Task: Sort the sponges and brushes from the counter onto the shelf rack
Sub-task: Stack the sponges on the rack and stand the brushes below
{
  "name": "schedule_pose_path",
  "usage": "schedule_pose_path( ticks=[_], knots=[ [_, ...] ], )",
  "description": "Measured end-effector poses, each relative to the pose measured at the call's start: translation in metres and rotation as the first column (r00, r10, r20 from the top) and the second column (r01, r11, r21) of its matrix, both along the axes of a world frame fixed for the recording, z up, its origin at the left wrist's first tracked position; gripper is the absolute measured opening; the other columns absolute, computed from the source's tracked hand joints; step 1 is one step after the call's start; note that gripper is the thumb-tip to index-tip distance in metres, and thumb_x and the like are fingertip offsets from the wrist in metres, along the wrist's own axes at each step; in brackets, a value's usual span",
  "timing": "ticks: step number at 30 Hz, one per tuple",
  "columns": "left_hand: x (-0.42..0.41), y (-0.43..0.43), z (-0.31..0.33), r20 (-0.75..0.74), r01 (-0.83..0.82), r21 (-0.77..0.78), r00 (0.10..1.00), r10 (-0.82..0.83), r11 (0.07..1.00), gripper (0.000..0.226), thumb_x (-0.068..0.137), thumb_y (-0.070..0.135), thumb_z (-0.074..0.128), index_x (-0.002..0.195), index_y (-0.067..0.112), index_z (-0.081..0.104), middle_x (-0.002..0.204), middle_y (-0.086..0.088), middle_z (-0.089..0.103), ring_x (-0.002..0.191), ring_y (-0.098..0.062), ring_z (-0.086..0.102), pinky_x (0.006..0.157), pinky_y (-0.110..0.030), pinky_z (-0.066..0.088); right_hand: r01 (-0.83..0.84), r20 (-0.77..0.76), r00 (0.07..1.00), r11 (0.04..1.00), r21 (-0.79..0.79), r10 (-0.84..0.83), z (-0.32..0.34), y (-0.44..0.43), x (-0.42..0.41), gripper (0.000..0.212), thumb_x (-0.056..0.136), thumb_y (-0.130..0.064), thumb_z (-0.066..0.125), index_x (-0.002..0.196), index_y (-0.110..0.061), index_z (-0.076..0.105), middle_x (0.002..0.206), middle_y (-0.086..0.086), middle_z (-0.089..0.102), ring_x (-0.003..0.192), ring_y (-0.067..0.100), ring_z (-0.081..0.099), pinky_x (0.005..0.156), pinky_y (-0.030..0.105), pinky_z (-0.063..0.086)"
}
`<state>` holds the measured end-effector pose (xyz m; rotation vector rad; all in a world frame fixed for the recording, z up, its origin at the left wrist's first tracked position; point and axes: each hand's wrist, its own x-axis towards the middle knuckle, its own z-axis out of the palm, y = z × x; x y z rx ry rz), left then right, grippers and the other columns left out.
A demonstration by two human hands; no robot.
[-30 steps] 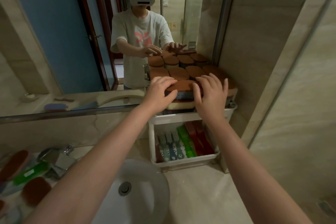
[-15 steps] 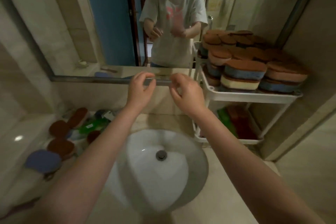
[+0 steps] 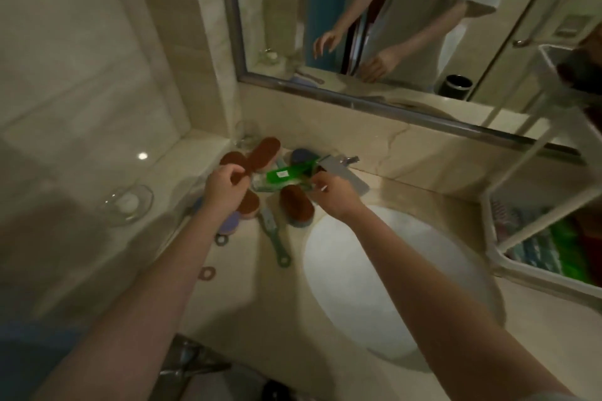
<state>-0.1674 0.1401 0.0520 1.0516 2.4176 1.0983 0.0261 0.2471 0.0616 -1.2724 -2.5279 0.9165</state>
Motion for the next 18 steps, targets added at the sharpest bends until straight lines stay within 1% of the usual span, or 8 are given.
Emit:
schedule_pose_path(
  ticks=[2,4,6,8,10,12,15,18],
  knots=[
    [-0.019,-0.014,-0.017,0.013,-0.016,-0.091,1.0,0.018,0.996,0.03,0.086,0.015,0.061,0.113,0.004,0.061,0.119,-0.015,0.06,0.111,-0.03,0.055,0.09,-0.033,0.041,-0.071,0.102,0.992,0.997,-0.019,0.072,-0.022,-0.001,-0.018,0.028,0.091,-0.027,0.054,0.115,-0.014,0.06,0.11,0.009,0.064,0.1,0.027,0.061,0.085,0.034,0.05],
    [-0.036,-0.025,-0.032,0.012,0.005,-0.169,1.0,-0.003,0.986,0.037,0.084,0.015,0.064,0.119,0.002,0.058,0.124,-0.017,0.057,0.115,-0.031,0.053,0.092,-0.033,0.041,-0.114,0.185,0.976,0.993,-0.028,0.117,-0.042,-0.001,-0.031,0.039,0.088,-0.027,0.056,0.126,-0.021,0.052,0.118,0.009,0.061,0.105,0.028,0.06,0.091,0.039,0.051],
    [-0.051,-0.032,-0.046,-0.014,0.062,-0.245,0.998,-0.068,0.968,0.048,0.081,0.017,0.069,0.125,0.003,0.054,0.13,-0.018,0.053,0.119,-0.031,0.05,0.096,-0.036,0.04,-0.109,0.232,0.966,0.994,-0.022,0.112,-0.061,0.001,-0.042,0.047,0.086,-0.034,0.057,0.13,-0.022,0.047,0.124,0.009,0.057,0.111,0.03,0.057,0.094,0.043,0.05],
    [-0.064,-0.035,-0.057,-0.031,0.138,-0.334,0.987,-0.158,0.932,0.064,0.076,0.024,0.074,0.132,0.005,0.048,0.137,-0.016,0.046,0.125,-0.03,0.044,0.1,-0.036,0.038,-0.072,0.292,0.954,0.997,-0.008,0.071,-0.077,0.005,-0.051,0.056,0.084,-0.043,0.055,0.135,-0.024,0.039,0.132,0.01,0.05,0.119,0.033,0.051,0.096,0.047,0.048],
    [-0.072,-0.035,-0.063,-0.038,0.231,-0.461,0.959,-0.279,0.857,0.083,0.069,0.038,0.077,0.139,0.013,0.04,0.145,-0.01,0.034,0.132,-0.028,0.035,0.106,-0.039,0.035,-0.058,0.364,0.93,0.998,-0.011,0.058,-0.09,0.008,-0.059,0.061,0.086,-0.046,0.053,0.141,-0.026,0.034,0.139,0.012,0.043,0.124,0.035,0.045,0.096,0.047,0.047],
    [-0.078,-0.033,-0.067,-0.086,0.281,-0.607,0.907,-0.413,0.743,0.097,0.064,0.051,0.075,0.144,0.021,0.029,0.152,-0.003,0.022,0.138,-0.025,0.026,0.109,-0.042,0.031,-0.049,0.408,0.912,0.999,0.001,0.044,-0.101,0.01,-0.066,0.057,0.09,-0.044,0.051,0.14,-0.023,0.035,0.139,0.013,0.041,0.122,0.035,0.045,0.094,0.045,0.047],
    [-0.085,-0.025,-0.075,-0.107,0.295,-0.727,0.843,-0.527,0.62,0.107,0.063,0.051,0.076,0.148,0.024,0.017,0.156,0.0,0.011,0.144,-0.024,0.011,0.114,-0.045,0.023,0.014,0.384,0.922,0.996,0.089,-0.047,-0.111,0.011,-0.077,0.05,0.091,-0.042,0.051,0.133,-0.017,0.042,0.13,0.014,0.047,0.115,0.034,0.049,0.089,0.043,0.048],
    [-0.088,-0.017,-0.082,-0.078,0.31,-0.782,0.812,-0.578,0.541,0.115,0.062,0.052,0.077,0.149,0.025,0.008,0.158,0.001,0.0,0.145,-0.025,-0.003,0.115,-0.05,0.017,0.08,0.347,0.931,0.991,0.105,-0.112,-0.118,0.011,-0.083,0.049,0.092,-0.044,0.051,0.131,-0.017,0.043,0.129,0.014,0.048,0.115,0.032,0.05,0.091,0.044,0.049]
  ],
)
